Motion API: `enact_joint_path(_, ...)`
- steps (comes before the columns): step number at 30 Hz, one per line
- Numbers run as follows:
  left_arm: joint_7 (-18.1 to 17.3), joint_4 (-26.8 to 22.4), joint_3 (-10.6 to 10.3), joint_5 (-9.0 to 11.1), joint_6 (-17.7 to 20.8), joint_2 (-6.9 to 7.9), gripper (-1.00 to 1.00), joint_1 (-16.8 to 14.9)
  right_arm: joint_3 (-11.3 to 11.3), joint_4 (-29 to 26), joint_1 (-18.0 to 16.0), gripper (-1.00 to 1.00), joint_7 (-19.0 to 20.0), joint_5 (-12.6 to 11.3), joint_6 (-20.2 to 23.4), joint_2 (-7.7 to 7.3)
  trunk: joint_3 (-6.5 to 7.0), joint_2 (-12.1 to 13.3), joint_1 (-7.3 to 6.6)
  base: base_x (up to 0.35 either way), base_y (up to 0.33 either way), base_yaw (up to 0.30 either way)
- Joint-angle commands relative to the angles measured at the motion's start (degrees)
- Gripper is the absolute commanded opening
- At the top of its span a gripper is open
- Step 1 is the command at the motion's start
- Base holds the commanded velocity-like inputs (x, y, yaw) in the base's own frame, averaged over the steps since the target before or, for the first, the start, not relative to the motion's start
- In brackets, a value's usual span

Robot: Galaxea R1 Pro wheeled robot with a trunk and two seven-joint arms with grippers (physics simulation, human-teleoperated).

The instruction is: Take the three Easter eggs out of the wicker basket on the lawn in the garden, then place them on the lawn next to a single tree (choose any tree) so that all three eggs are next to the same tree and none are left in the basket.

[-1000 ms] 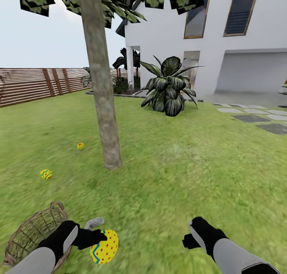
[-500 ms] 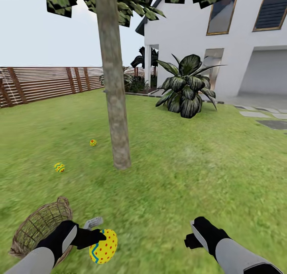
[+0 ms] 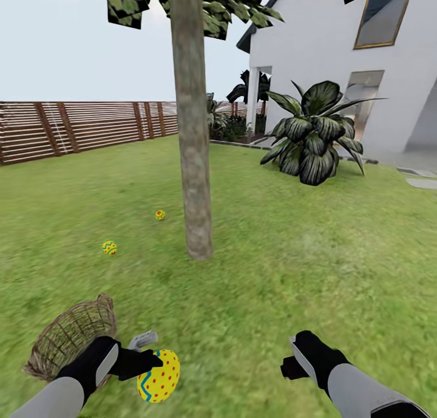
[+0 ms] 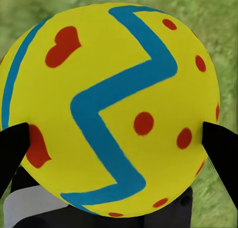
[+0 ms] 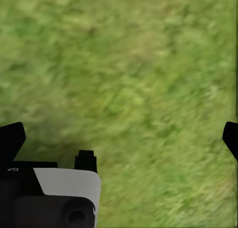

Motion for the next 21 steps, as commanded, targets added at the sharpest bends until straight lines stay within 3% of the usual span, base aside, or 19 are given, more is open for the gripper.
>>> enact_joint_path(1, 0.0, 0.0, 0.3, 0.3, 0.5, -0.04, -1.00, 0.0, 0.4, -0.1, 0.0, 1.00, -0.3, -0.6, 0.3, -0.04, -0.07, 0.0, 0.02, 0.131, -0.280, 0.272)
enact_joint_path(21, 0.0, 0.0, 0.3, 0.3, 0.5, -0.05, -1.00, 0.0, 0.4, -0.1, 0.0, 1.00, -0.3, -0.6, 0.3, -0.04, -0.07, 0.0, 0.02, 0.120, -0.283, 0.248)
